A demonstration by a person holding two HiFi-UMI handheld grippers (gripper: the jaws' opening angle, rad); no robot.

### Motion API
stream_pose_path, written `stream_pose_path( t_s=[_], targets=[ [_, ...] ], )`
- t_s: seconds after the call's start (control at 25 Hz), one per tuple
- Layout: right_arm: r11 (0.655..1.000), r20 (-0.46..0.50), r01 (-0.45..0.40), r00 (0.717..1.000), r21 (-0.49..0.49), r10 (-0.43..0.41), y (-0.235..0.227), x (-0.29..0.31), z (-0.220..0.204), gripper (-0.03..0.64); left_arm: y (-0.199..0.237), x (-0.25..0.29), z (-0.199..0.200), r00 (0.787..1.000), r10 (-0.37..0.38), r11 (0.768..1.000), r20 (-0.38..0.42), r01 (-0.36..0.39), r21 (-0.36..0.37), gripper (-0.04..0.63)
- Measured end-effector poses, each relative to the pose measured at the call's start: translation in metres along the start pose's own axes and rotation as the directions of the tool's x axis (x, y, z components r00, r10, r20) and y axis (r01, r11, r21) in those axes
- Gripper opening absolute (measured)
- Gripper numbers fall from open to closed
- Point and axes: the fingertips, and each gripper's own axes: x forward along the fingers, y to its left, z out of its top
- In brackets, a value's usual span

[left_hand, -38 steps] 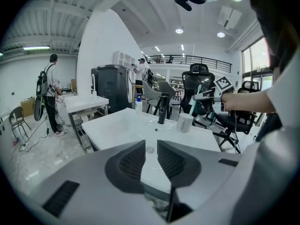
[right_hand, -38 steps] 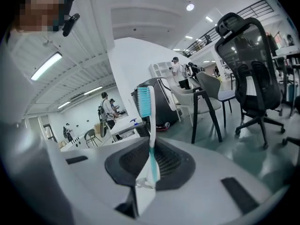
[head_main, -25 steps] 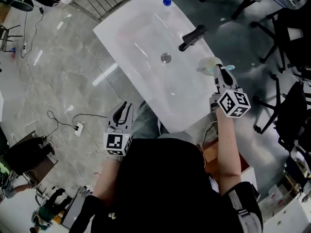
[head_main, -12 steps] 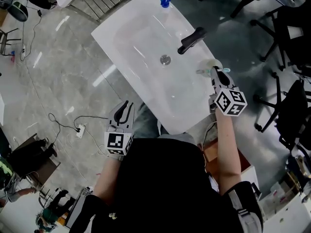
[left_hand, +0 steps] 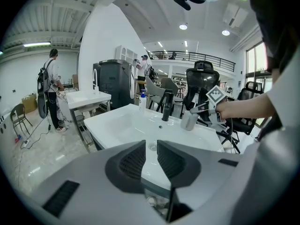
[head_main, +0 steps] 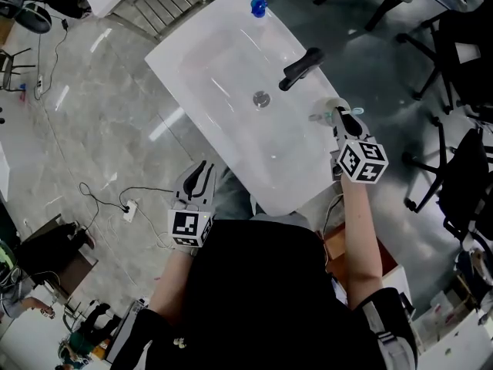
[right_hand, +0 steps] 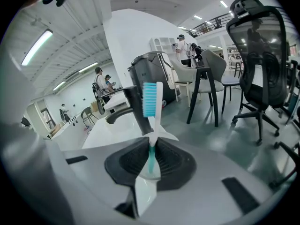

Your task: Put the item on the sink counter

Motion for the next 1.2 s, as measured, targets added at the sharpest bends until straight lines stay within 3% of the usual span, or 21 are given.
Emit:
stream_pose_path(
  t_s=[0.4,0.52,0.8,1.2],
  targets=[
    [1.000,-0.013,0.012,1.000,-0.015,-0.012,0.001,-0.001,0.000,0.055,0.001,-0.002,-0.002,1.000,0.004,1.000,0.007,-0.004,-0.005,0.086],
    [1.000,-0.020,0.008,1.000,-0.020,-0.008,0.001,-0.002,0.000,0.129,0.000,-0.005,-0.004,1.000,0.009,1.000,0.011,-0.009,-0.011,0.086],
    [1.000,-0.041,-0.001,0.999,-0.031,-0.001,0.002,-0.003,0.003,0.204,0.001,-0.012,-0.006,1.000,0.021,1.000,0.015,-0.020,-0.018,0.084],
    [0.997,-0.043,0.016,0.999,-0.079,-0.020,0.003,-0.010,0.007,0.213,-0.002,-0.019,-0.010,0.999,0.032,0.999,0.023,-0.031,-0.023,0.083]
  ],
)
